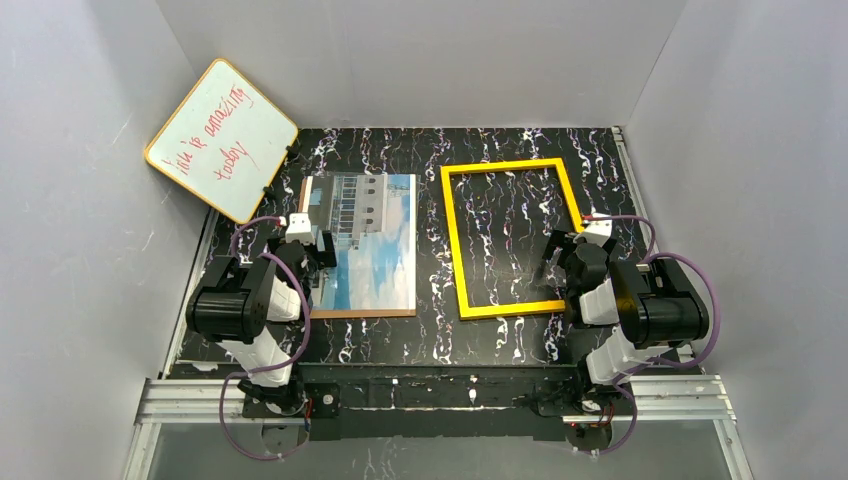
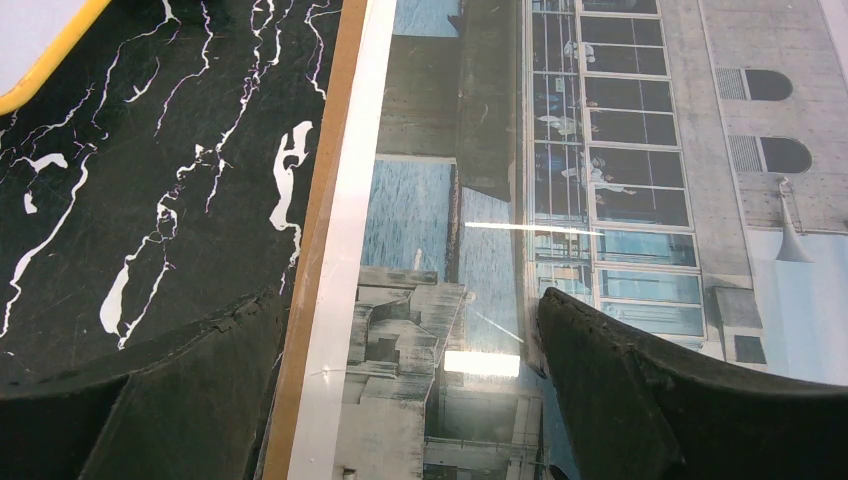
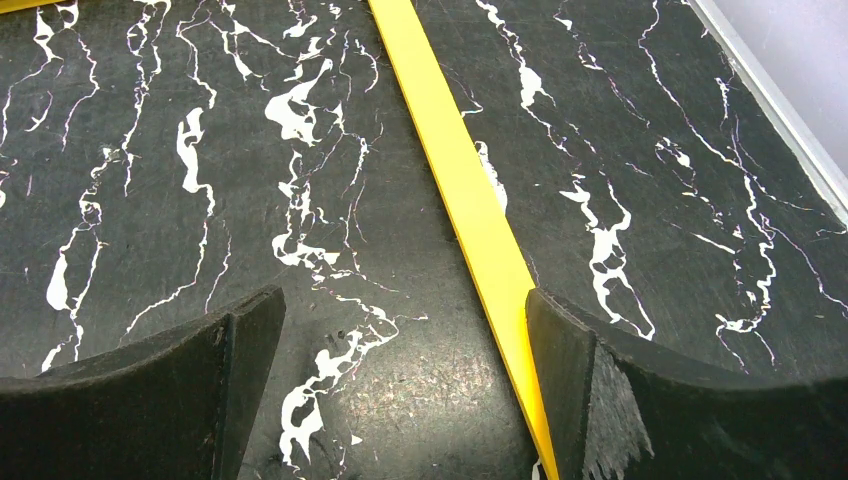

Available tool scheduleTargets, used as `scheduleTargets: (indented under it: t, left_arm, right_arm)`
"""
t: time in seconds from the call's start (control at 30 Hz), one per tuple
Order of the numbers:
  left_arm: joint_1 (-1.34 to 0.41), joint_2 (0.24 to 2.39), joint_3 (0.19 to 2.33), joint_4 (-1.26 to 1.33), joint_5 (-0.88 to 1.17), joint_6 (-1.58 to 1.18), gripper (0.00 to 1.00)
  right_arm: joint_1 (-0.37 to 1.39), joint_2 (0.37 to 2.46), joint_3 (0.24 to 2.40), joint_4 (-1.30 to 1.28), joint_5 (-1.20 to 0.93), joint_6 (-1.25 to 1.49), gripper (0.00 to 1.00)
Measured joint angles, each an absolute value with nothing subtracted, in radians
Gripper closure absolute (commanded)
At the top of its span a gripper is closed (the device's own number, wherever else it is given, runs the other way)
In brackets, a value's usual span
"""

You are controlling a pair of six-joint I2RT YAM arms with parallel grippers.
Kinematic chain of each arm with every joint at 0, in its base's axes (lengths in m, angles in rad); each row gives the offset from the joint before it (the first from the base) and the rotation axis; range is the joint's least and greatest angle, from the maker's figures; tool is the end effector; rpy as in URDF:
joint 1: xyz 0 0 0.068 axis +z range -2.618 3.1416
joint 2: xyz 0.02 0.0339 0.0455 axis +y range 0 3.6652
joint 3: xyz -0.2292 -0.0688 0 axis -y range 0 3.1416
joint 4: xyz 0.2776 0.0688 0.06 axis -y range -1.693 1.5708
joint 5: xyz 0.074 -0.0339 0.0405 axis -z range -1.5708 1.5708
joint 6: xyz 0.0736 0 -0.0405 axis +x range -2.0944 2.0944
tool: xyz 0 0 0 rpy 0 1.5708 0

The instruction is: Put the photo into the frame

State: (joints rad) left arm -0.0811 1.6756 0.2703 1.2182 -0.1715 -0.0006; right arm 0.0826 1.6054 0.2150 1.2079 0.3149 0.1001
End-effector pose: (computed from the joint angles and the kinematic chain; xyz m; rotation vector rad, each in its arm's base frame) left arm 0.2929 -0.0112 0.0503 -0.0542 1.7552 0.0912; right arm 0.2793 0.0002 0.0541 0.2439 1.7292 -0.1423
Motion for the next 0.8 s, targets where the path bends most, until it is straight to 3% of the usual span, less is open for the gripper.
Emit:
scheduleTargets:
  t: [0.6, 0.7, 0.8]
  left_arm:
    - [-0.081, 1.675, 0.271, 1.213, -0.172, -0.002, 0.02]
    - [-0.076, 1.641, 0.335, 1.077, -0.186, -0.017, 0.02]
    - [-0.072, 1.615, 0.528, 0.810, -0.194, 0.002, 0.02]
  right_arm:
    - [0.083, 1.605, 0.215, 1.208, 0.315, 0.100, 0.01]
    - [0.083, 1.605, 0.215, 1.208, 0.325, 0.102, 0.01]
    - [0.084, 1.590, 0.215, 1.193, 0.324, 0.093, 0.01]
